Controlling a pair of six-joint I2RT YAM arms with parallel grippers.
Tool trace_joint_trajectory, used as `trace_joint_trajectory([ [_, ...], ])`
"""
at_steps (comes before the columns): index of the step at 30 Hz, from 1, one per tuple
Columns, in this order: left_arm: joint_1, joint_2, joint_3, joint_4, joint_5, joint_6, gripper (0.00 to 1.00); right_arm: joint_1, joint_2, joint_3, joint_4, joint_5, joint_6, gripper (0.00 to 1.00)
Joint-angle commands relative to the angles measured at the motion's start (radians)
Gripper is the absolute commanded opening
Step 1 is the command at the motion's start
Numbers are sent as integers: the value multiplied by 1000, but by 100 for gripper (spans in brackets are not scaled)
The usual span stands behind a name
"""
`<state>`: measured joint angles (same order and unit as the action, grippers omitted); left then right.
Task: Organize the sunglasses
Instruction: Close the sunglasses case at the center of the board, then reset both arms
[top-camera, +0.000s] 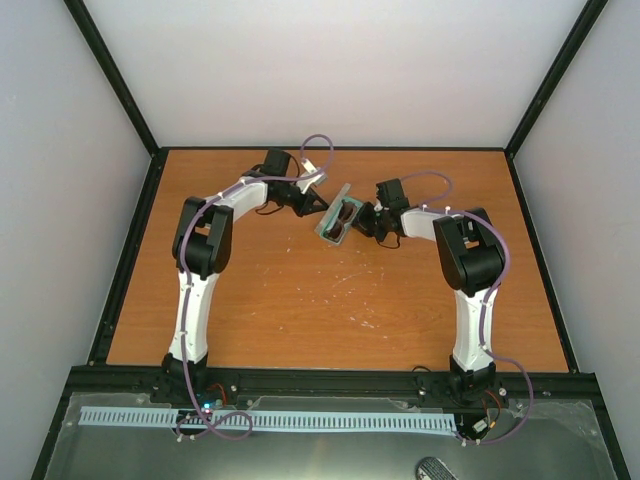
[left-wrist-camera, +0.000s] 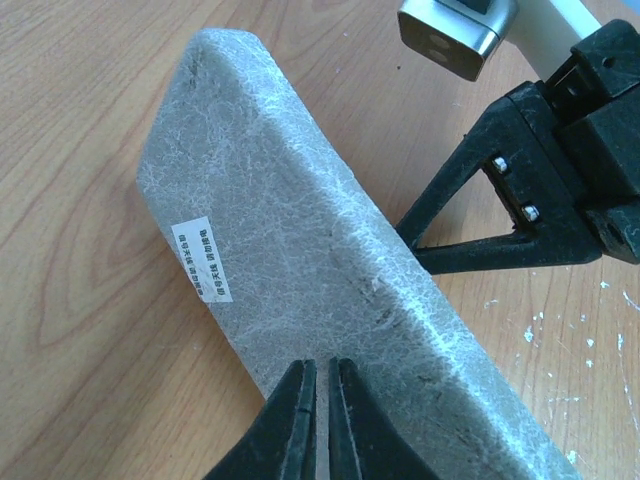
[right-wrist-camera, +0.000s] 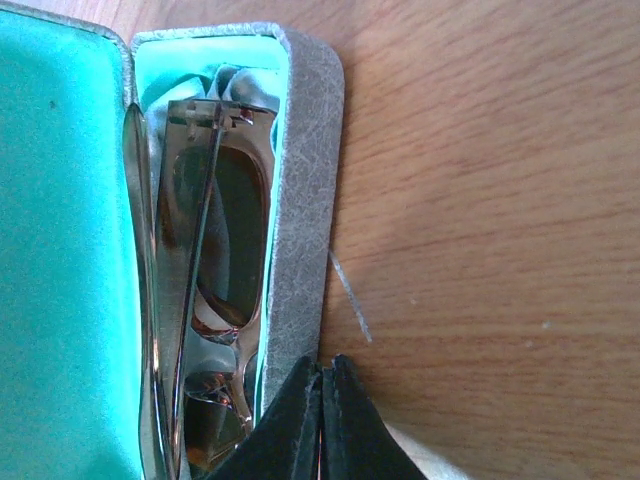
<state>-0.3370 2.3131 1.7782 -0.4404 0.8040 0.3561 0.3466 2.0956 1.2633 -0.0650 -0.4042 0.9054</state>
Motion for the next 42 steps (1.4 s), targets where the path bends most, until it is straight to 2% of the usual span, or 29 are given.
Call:
trace_joint_trajectory([
  [1,-46,44,42,0,32,-22,5,15,35,-34,7,-27,-5,3],
  [13,-81,78,32,-6,38,-23,5,15,29,-56,40,-55,-7,3],
  [19,-83,59,38,-38,16,4,5,13,6,-51,-2,-43,-42,3],
  [20,-82,45,39,-47,4,14,6,11,-9,-50,-27,-32,-56,3],
  [21,-80,24,33,-55,-11,23,13,7,-31,-50,-58,-18,-80,5],
  [22,-74,-6,24,-54,-24,31,25,3,-65,-53,-117,9,-111,8],
  [24,-46,-74,2,-52,-44,44,64,-12,-148,-54,-226,84,-193,17],
  [25,-28,-107,-3,-53,-49,40,91,-21,-211,-56,-283,138,-234,23],
  [26,-4,-146,-5,-58,-50,34,98,-32,-260,-64,-330,175,-273,33],
  [28,48,-222,-13,-63,-63,8,99,-59,-370,-104,-391,225,-335,52],
  [31,133,-344,-53,-79,-101,-57,100,-100,-533,-194,-423,261,-400,73],
  [33,182,-435,-117,-92,-205,-103,99,-140,-627,-257,-427,261,-431,89],
  [35,217,-525,-234,-75,-337,-112,99,-157,-682,-295,-450,268,-445,96],
  [37,240,-599,-364,-56,-436,-97,99,-164,-697,-299,-487,283,-455,97],
  [42,279,-673,-531,-65,-484,-89,100,-166,-662,-271,-523,302,-473,97],
])
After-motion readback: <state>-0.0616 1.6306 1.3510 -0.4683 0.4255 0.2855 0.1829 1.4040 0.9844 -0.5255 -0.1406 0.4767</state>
